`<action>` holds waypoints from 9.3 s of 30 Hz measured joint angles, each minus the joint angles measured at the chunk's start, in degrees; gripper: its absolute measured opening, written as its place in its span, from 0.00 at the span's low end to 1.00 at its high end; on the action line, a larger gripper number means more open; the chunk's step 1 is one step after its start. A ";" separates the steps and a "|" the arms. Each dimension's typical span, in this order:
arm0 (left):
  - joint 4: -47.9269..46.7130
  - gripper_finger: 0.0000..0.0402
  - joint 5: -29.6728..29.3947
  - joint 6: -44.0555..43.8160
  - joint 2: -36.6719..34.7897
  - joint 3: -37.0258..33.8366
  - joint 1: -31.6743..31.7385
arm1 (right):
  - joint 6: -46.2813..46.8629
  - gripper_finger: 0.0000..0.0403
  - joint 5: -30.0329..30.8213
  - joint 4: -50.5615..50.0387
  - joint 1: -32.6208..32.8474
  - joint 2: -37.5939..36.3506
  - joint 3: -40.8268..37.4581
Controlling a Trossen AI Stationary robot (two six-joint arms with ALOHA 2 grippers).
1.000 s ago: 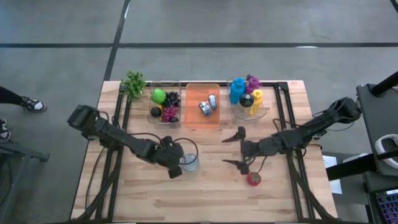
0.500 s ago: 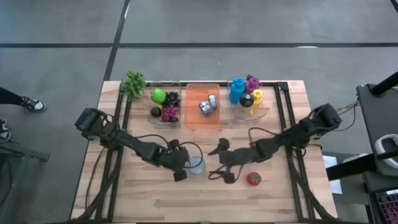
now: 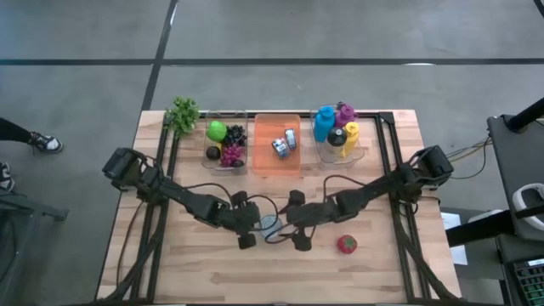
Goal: Pick & Place Food Item
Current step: Put the yellow and blue tuna can into the orange bin
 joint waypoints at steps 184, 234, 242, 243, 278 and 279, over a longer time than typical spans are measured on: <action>-8.66 0.01 -0.70 -1.75 -7.67 1.33 -2.19 | 6.63 0.67 15.62 -11.17 4.52 -1.78 3.76; -7.74 0.01 -0.69 -2.01 -7.65 1.31 -2.19 | 13.02 0.72 21.37 -14.75 2.08 9.24 10.69; -7.73 0.01 -0.68 -2.14 -7.65 1.31 -2.19 | 12.83 0.63 20.67 -14.56 1.31 11.10 10.69; -7.73 0.01 -0.68 -2.16 -7.65 1.31 -2.19 | 12.81 0.62 20.15 -14.62 1.14 11.29 10.69; -7.78 0.01 -0.68 -2.19 -7.65 1.31 -2.19 | 11.78 0.34 18.32 -18.80 -0.22 5.93 10.69; -7.78 0.01 -0.68 -2.17 -7.65 1.31 -2.19 | 11.84 0.34 19.14 -19.76 -0.26 5.39 10.69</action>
